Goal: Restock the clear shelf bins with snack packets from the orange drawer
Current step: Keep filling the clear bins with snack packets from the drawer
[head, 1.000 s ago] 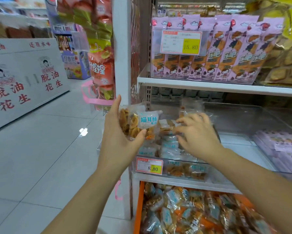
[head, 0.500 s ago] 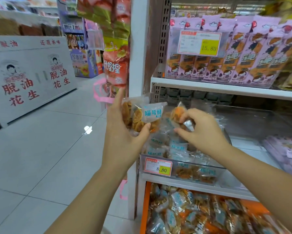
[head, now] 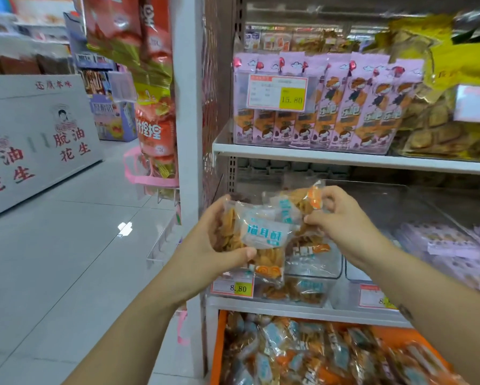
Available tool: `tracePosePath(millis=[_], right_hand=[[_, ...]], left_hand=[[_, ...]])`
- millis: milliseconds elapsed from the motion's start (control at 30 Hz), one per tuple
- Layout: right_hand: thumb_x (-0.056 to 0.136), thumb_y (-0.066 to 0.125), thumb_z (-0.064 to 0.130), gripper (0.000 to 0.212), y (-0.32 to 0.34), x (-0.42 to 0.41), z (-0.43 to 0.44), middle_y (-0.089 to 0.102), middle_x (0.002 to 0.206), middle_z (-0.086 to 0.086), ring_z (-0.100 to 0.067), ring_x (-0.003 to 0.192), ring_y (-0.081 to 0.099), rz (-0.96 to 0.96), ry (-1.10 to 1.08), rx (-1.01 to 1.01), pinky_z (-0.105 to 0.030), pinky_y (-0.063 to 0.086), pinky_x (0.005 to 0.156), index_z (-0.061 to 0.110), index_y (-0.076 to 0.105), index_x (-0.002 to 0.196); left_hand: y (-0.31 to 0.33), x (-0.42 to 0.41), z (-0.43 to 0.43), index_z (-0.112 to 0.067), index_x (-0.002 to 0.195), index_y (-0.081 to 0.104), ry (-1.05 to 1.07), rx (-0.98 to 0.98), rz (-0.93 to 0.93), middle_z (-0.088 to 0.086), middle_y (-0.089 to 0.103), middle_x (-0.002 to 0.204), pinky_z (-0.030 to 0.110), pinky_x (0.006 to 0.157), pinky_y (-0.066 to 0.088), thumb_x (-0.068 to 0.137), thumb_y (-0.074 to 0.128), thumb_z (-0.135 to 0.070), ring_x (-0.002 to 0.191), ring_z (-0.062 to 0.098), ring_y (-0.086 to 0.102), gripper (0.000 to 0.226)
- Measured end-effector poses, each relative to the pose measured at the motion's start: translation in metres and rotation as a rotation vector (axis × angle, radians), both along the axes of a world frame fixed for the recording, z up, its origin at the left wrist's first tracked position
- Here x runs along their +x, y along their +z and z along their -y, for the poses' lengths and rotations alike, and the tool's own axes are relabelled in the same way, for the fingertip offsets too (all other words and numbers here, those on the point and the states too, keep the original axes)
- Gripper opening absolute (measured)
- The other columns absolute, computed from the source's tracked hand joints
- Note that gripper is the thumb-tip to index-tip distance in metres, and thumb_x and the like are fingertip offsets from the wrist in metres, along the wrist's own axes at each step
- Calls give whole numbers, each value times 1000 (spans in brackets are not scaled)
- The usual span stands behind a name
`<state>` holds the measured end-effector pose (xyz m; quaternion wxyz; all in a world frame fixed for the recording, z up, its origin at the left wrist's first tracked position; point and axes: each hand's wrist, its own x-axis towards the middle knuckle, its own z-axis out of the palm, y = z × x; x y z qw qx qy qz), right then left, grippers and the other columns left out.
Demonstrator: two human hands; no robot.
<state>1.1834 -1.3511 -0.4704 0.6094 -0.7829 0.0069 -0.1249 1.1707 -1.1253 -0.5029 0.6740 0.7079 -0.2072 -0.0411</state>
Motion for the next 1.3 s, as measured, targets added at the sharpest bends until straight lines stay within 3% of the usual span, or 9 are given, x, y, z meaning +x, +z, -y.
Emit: tracePosePath(millis=[300, 533, 667, 767, 933, 1000, 1100, 1200, 1300], right_hand=[[82, 70, 12, 25, -11, -30, -3, 65, 87, -8, -20, 78, 66, 276, -254, 318, -37, 54, 67, 26, 50, 87], [72, 75, 22, 29, -39, -48, -42, 66, 87, -14, -26, 86, 65, 81, -31, 340, -34, 50, 80, 10, 52, 84], [78, 73, 18, 26, -45, -39, -38, 64, 95, -18, -30, 94, 63, -27, -30, 142, -35, 49, 81, 18, 47, 73], [82, 70, 14, 34, -39, -37, -36, 66, 106, 4, -9, 96, 64, -51, 101, 63, -19, 51, 73, 30, 51, 104], [88, 64, 18, 24, -32, -38, -37, 68, 97, 22, 10, 93, 62, -13, 199, -47, -9, 50, 77, 37, 58, 101], [88, 63, 18, 23, -32, -37, -36, 68, 96, 21, 10, 92, 61, -2, 179, -47, -6, 48, 74, 36, 58, 101], [88, 64, 16, 25, -34, -37, -35, 67, 96, 19, 12, 90, 60, 0, 167, -80, -5, 47, 73, 35, 58, 102], [87, 65, 17, 27, -37, -40, -35, 64, 100, 24, 18, 91, 55, 21, 173, -147, -3, 45, 76, 36, 57, 105], [87, 65, 19, 29, -39, -41, -34, 60, 105, 26, 21, 95, 52, 70, 190, -214, 2, 40, 74, 38, 55, 108]], left_hand=[[-17, 13, 8, -20, 125, 48, 254, -99, -43, -2, 67, 112, 26, 83, 56, 79, 72, -3, 99, 9, 67, 55], [-33, 18, 31, -25, 111, 51, 302, -97, -134, -1, 64, 94, 32, 73, 54, 79, 74, -17, 79, 7, 67, 40], [-34, 21, 33, -30, 119, 51, 269, -159, -187, 1, 65, 110, 48, 91, 53, 63, 77, -23, 103, 20, 66, 62], [-32, 23, 31, -27, 127, 48, 212, -188, -167, -3, 66, 115, 40, 93, 52, 57, 80, -29, 108, 14, 64, 77], [-28, 17, 30, -22, 130, 48, 55, -279, -233, 5, 63, 125, 36, 92, 50, 85, 66, -23, 111, 20, 63, 48], [-26, 13, 28, -24, 133, 46, -4, -266, -227, 4, 62, 127, 41, 98, 46, 81, 66, -50, 117, 20, 60, 61], [-24, 9, 25, -29, 142, 32, -24, -108, -122, -9, 58, 131, 41, 104, 43, 50, 74, -76, 120, 9, 56, 111], [-25, 4, 28, -49, 143, 6, 81, 71, 50, -27, 45, 130, 30, 105, 43, 58, 80, -59, 116, -9, 52, 113], [-28, 2, 29, -60, 136, 1, 211, 83, 183, -34, 33, 131, 39, 103, 45, 62, 81, -56, 123, 4, 51, 109]])
